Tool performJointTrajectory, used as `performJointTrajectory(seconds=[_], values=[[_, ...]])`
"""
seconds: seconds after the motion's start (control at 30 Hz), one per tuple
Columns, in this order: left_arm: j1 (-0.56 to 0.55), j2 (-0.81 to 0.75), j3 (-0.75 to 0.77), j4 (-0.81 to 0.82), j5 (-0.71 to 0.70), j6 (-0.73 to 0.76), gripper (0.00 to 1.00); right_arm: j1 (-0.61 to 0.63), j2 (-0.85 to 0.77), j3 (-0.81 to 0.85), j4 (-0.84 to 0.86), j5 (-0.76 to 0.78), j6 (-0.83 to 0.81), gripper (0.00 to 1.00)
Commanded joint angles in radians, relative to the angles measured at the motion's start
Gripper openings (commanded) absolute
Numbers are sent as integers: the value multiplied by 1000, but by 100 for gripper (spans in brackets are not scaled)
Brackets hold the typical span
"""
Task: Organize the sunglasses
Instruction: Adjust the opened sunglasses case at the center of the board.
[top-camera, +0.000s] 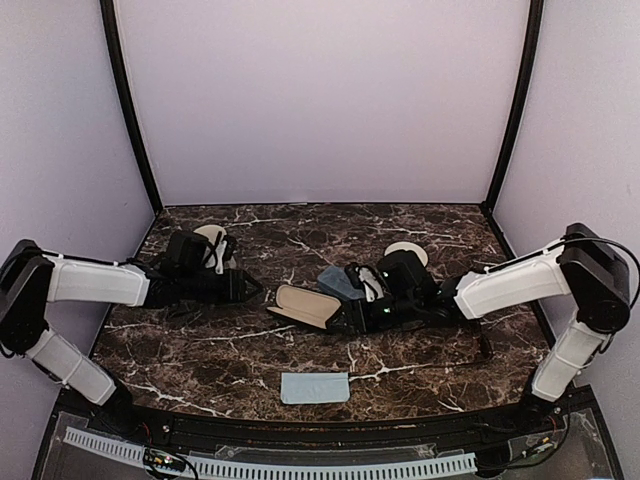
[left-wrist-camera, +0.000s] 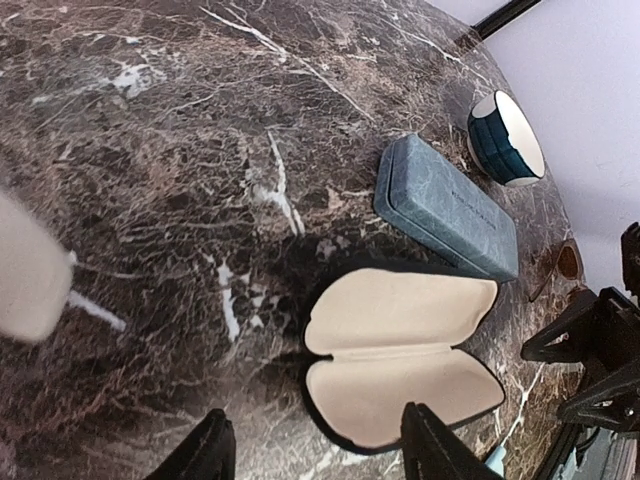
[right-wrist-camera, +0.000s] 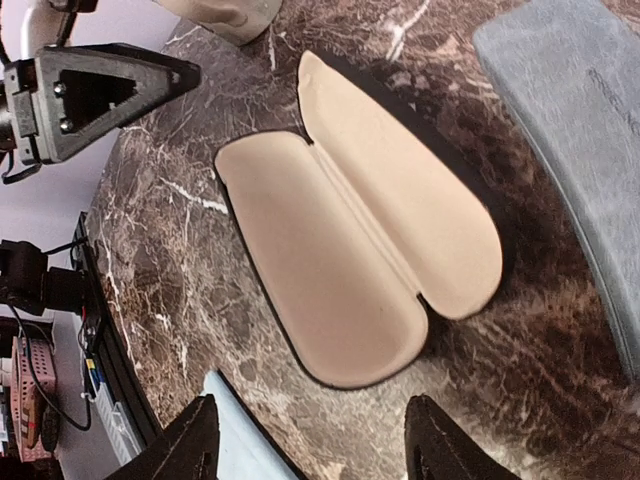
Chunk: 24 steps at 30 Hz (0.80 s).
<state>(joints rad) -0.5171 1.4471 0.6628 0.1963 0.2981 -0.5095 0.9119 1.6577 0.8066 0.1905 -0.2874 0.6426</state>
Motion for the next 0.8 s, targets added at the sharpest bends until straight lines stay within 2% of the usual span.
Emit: performJointTrajectory(seconds=[0.0,0.2,0.27,0.57,0.77], values=[[6,119,67,86,70,-20,58,-16,68,89,30,25,45,64],[2,198,90,140,163,-46,58,-16,129,127,30,11,71,64],[-8,197,80,150,175,-50,55,-16,143,129,39,-7,73,64],[-87,185,22,165,169,-87,41,-16,158,117,61,-59,71,60],[-135,132,-20,153,135,-109,39,-16,148,118,45,-53,56,60]])
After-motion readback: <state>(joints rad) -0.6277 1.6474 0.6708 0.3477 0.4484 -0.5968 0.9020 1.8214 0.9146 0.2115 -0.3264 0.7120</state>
